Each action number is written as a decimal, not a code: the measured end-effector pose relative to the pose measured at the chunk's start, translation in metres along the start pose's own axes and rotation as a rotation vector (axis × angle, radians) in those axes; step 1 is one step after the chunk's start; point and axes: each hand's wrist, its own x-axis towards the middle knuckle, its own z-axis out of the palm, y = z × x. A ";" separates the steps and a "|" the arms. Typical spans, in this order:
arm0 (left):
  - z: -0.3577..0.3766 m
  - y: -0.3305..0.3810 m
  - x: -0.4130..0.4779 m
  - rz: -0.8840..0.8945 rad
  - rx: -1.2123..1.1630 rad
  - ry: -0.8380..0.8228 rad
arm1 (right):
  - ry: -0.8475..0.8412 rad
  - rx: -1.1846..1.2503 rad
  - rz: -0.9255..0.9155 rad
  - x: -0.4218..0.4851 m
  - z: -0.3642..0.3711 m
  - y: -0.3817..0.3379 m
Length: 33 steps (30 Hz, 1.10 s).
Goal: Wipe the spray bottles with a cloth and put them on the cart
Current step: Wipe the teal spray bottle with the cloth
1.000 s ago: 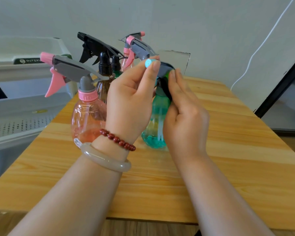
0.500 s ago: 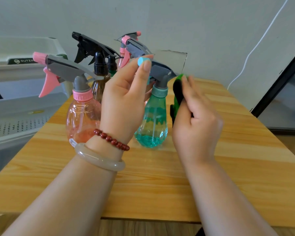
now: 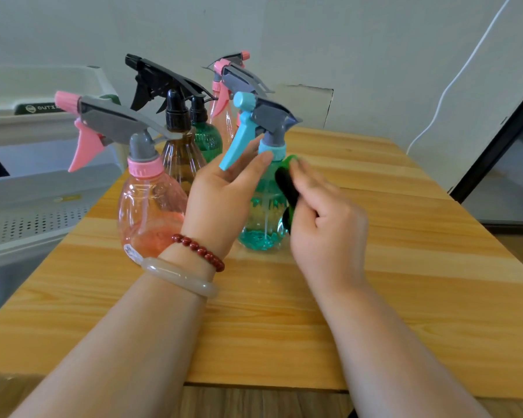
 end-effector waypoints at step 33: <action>-0.003 -0.002 -0.002 0.009 0.103 -0.025 | -0.279 0.381 0.269 0.005 0.006 -0.008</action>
